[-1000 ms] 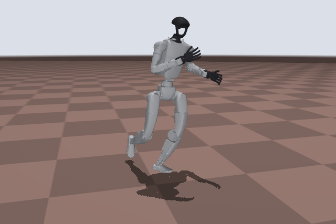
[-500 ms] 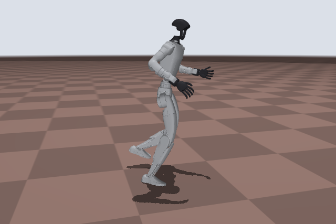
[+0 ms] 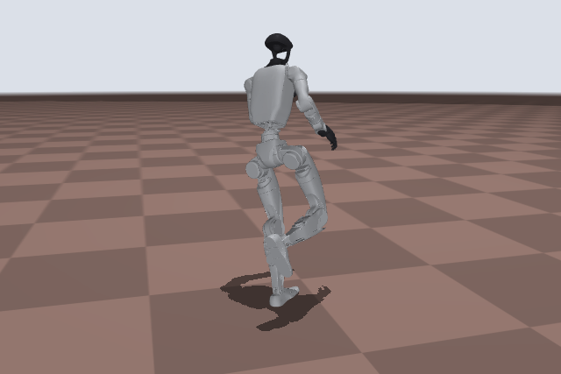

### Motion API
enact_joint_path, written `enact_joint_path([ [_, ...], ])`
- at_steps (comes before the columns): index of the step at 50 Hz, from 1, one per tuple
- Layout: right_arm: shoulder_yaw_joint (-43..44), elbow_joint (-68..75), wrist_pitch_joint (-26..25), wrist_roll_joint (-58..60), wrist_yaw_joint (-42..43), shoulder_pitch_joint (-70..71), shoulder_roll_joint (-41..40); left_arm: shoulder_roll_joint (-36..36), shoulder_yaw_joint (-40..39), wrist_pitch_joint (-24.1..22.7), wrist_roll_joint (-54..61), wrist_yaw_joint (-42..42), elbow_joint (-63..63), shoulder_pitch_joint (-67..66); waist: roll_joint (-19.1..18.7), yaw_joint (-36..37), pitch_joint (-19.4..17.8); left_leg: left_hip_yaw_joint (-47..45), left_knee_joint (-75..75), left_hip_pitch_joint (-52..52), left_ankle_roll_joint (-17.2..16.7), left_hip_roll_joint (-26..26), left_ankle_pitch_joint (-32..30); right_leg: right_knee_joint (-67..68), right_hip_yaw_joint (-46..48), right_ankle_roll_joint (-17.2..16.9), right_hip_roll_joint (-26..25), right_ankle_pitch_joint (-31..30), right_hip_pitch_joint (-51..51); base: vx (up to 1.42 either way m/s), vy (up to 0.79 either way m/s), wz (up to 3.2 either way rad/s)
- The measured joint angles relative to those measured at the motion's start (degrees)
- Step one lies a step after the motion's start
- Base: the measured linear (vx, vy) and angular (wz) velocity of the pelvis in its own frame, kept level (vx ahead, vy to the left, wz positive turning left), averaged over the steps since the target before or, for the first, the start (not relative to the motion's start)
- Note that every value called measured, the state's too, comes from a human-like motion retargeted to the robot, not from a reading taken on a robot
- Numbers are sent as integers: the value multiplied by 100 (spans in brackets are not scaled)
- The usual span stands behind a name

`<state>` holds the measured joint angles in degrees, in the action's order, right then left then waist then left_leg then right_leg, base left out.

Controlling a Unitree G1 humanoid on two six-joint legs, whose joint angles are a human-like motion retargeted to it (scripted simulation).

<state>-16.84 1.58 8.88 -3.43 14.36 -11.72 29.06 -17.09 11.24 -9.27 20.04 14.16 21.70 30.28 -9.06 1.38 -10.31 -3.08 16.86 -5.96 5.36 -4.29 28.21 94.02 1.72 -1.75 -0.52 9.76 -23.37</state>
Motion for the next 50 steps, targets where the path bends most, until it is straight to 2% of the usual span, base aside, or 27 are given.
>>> enact_joint_path([
  [2,607,266,80,-391,485,-906,182,349,309,-186,148,247,0,1167,-516,-952,-144,1126,-186,403,-485,129,-422,-263,357,43,-173,508,-193,56,30,585],
  [5,1419,384,111,-1210,416,-1983,295,448,746,-473,-2,628,-9,2770,-874,-2473,-487,2607,-577,883,-1299,342,-1237,-1267,792,41,-104,865,-529,61,18,564],
  [8,1937,333,-11,-1602,-178,-2725,418,536,1134,-589,-386,762,-244,4105,-929,-3458,-699,3759,-1097,1238,-1955,488,-2162,-3095,1125,-121,239,886,-686,66,3,458],
  [10,2072,278,-58,-1834,-519,-2983,530,578,1220,-603,-568,652,-401,4601,-818,-3615,-735,4068,-1329,1629,-2036,295,-2601,-4560,1306,-213,642,967,-592,74,2,263],
  [13,2124,150,-204,-2081,-1143,-2908,600,489,1199,-585,-666,382,-570,4553,-514,-3668,-755,4614,-1546,2181,-2036,276,-2923,-7144,1477,-503,521,696,-194,72,-34,180],
  [15,2108,92,-395,-2223,-1610,-2415,629,193,1064,-430,-807,179,-492,4088,-251,-3612,-968,4809,-1269,2561,-1844,293,-2814,-7897,1363,-455,278,586,287,74,-56,101],
  [17,1922,212,-541,-2361,-1902,-1459,690,-333,685,-93,-1236,-238,-282,3231,64,-3334,-1319,4254,-51,2780,-1539,-86,-2619,-7321,1179,-138,247,1220,837,86,-40,-21],
  [19,1504,517,-634,-2171,-1891,-164,781,-837,176,142,-1564,-730,-106,1937,234,-3071,-1411,3077,1865,2140,-1375,-379,-2573,-6667,1011,125,274,1776,1063,88,-32,-49],
  [20,1244,687,-667,-1907,-1783,550,833,-1053,-100,208,-1597,-921,-31,1150,228,-2953,-1332,2334,2915,1513,-1283,-360,-2513,-6413,958,221,266,1974,1025,87,-28,-47],
  [22,893,625,-697,-1051,-1460,1723,785,-1367,-587,208,-1201,-905,125,-705,191,-2521,-842,1154,4362,118,-772,-2,-1803,-6269,840,188,294,2124,807,88,-26,-57],
  [25,666,-239,-466,-790,-1185,2731,432,-1958,-1092,-9,-403,-801,445,-3373,627,-1446,-56,153,5014,-1344,-79,77,-800,-6595,433,-97,536,1943,810,95,-18,-72],
  [27,445,-989,-192,-1675,-1206,2984,213,-2413,-1487,-189,48,-961,634,-4906,1147,-650,308,-340,4535,-1905,114,11,-600,-7096,168,-302,824,1484,1074,102,-6,-53],
  [30,88,-1967,49,-3169,-1507,3165,98,-2767,-2380,-321,555,-1218,794,-6830,1830,480,521,-925,2918,-2242,78,-74,-753,-7859,-102,-589,1252,419,1604,107,5,-49],
  [32,-52,-2481,31,-3688,-1707,3228,129,-2665,-3011,-271,834,-1257,806,-7658,2040,1209,433,-1249,1298,-2050,-153,30,-1067,-8174,-291,-731,1321,-295,1975,110,13,-81],
  [34,-111,-2954,-10,-3956,-1866,3219,162,-2414,-3568,-155,1078,-1257,821,-8116,2036,1877,212,-1607,-309,-1655,-491,271,-1203,-8362,-484,-839,1207,-773,2482,113,18,-89],
  [35,-125,-3183,-24,-4071,-1952,3174,171,-2262,-3795,-93,1155,-1259,835,-8237,1971,2164,86,-1799,-980,-1456,-693,415,-1224,-8432,-563,-873,1118,-937,2793,114,22,-39],
  [37,-188,-3485,-96,-4513,-2246,2926,81,-1943,-3921,6,1085,-1232,857,-8094,1860,2367,-62,-1923,-1209,-1353,-821,538,-1363,-8471,-626,-826,1026,-1111,3384,113,23,52],
  [38,-205,-3549,-183,-4818,-2441,2766,-4,-1784,-3871,81,1000,-1189,850,-7852,1865,2320,-160,-1830,-897,-1347,-673,478,-1224,-8421,-624,-800,1051,-1168,3644,111,22,139],
  [40,-222,-3407,-302,-5086,-2643,2328,-253,-1454,-3575,233,616,-1161,716,-7135,1917,2063,-335,-1524,237,-1386,-336,327,-419,-7943,-636,-843,1077,-1204,3958,110,17,175],
  [41,-202,-3144,-248,-4793,-2512,2052,-380,-1280,-3342,316,275,-1201,535,-6605,1926,1915,-390,-1380,682,-1340,-264,317,-81,-7305,-624,-884,1023,-1087,3856,110,10,151],
  [43,-118,-2468,-135,-3523,-1885,1529,-540,-929,-2835,483,-394,-1168,80,-5292,2014,1615,-415,-1215,1237,-1238,-143,312,359,-5696,-480,-847,1047,-592,3224,107,2,101],
  [45,36,-1846,-261,-1571,-996,950,-508,-595,-2372,611,-787,-867,-242,-3800,2112,1208,-296,-1153,1287,-1075,-62,330,482,-4205,-207,-598,1254,26,2235,100,-4,65],
  [46,145,-1736,-334,-1072,-784,562,-420,-481,-2165,605,-803,-651,-226,-3118,2059,893,-208,-1054,1138,-920,-53,371,438,-3817,-57,-448,1302,226,1817,98,-6,67],
  [48,425,-1704,-334,-913,-726,-261,-152,-351,-1690,510,-682,-221,-120,-1790,1815,128,-36,-768,743,-592,-65,493,224,-3433,260,-230,1286,533,1085,98,-9,95],
  [50,782,-1845,-285,-1761,-1193,-1029,332,-417,-1115,294,-260,166,68,-634,1402,-823,93,-413,330,-255,-142,696,-166,-3661,602,-198,1140,703,555,99,-16,130],
])
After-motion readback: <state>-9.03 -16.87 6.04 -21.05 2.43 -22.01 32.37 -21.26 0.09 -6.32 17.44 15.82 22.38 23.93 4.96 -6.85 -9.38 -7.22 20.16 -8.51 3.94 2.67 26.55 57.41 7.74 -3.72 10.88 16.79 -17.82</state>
